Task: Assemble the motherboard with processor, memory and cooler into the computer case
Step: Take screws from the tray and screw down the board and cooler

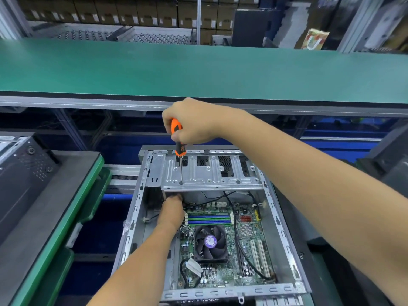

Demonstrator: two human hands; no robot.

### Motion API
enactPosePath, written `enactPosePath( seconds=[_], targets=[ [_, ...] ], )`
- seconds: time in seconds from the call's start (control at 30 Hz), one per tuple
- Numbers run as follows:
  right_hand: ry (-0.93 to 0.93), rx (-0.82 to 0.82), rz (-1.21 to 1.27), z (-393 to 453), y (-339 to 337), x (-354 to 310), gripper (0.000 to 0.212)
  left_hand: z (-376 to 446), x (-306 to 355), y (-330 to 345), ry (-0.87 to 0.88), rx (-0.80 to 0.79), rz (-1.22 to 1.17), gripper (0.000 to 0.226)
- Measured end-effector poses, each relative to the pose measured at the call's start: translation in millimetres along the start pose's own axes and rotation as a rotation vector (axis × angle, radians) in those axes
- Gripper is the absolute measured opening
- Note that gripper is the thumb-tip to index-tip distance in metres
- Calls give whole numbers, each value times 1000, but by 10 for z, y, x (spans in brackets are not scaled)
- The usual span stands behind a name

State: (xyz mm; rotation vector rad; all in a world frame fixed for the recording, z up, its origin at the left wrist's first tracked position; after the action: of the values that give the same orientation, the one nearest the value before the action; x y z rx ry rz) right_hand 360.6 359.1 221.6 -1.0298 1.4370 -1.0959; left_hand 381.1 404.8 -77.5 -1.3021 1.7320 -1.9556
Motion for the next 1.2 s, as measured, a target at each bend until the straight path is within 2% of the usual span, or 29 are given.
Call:
enactPosePath(
  seconds=[0.03,0.17,0.27,0.37,0.5,0.6,0.63,0.73,0.8,0.9,0.93,1.0,1.03,1.1,1.17,1.2],
  targets=[
    [-19,33,-41,3,-22,-36,4,1,4,-1,4,0,3,31],
    [67,110,-114,70,17,-37,33,-7,-17,1,-10,4,-16,33],
    [107,120,-164,67,3,-57,38,-8,-24,4,-19,-2,-26,33],
    [102,33,-126,52,29,-59,37,-11,-26,15,-18,-16,-44,29],
    [74,-102,-23,5,107,-37,11,-15,-35,9,-38,-13,-81,24],
    [16,-65,-62,-11,65,-79,6,-21,-45,7,-52,-9,-91,25],
    [20,-8,-102,-2,29,-80,8,-20,-43,7,-54,-10,-95,25],
    [129,127,-194,15,-26,-3,38,-27,-37,0,-54,-10,-89,21],
    [140,94,-218,23,-8,0,38,-35,-27,-4,-54,-6,-85,21],
    [71,-121,-101,15,124,-63,25,-41,-29,-6,-54,-11,-83,23],
    [32,-139,-82,9,123,-101,20,-39,-32,-4,-54,-10,-86,24],
    [-17,-56,-94,3,61,-139,9,-41,-31,-1,-53,-15,-89,24],
    [0,14,-115,2,15,-121,12,-44,-29,0,-53,-18,-88,24],
    [104,112,-139,6,-24,-5,35,-46,-30,0,-51,-22,-85,24],
    [135,119,-165,18,-9,39,39,-42,-35,3,-55,-19,-94,23],
    [111,63,-175,30,28,3,33,-41,-38,5,-59,-20,-98,23]
  ],
)
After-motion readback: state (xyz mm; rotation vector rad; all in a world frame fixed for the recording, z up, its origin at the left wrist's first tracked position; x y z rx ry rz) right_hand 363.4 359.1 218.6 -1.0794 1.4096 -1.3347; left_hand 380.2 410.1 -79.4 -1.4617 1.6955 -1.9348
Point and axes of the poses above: each hand's wrist, its own z-axis towards the middle knuckle, its own y-axis out of the palm, x = y × z, the point moved 10 cm from there along z, towards the middle knuckle, and after that the axes turned 8 degrees about y, right-handed, at the moved point
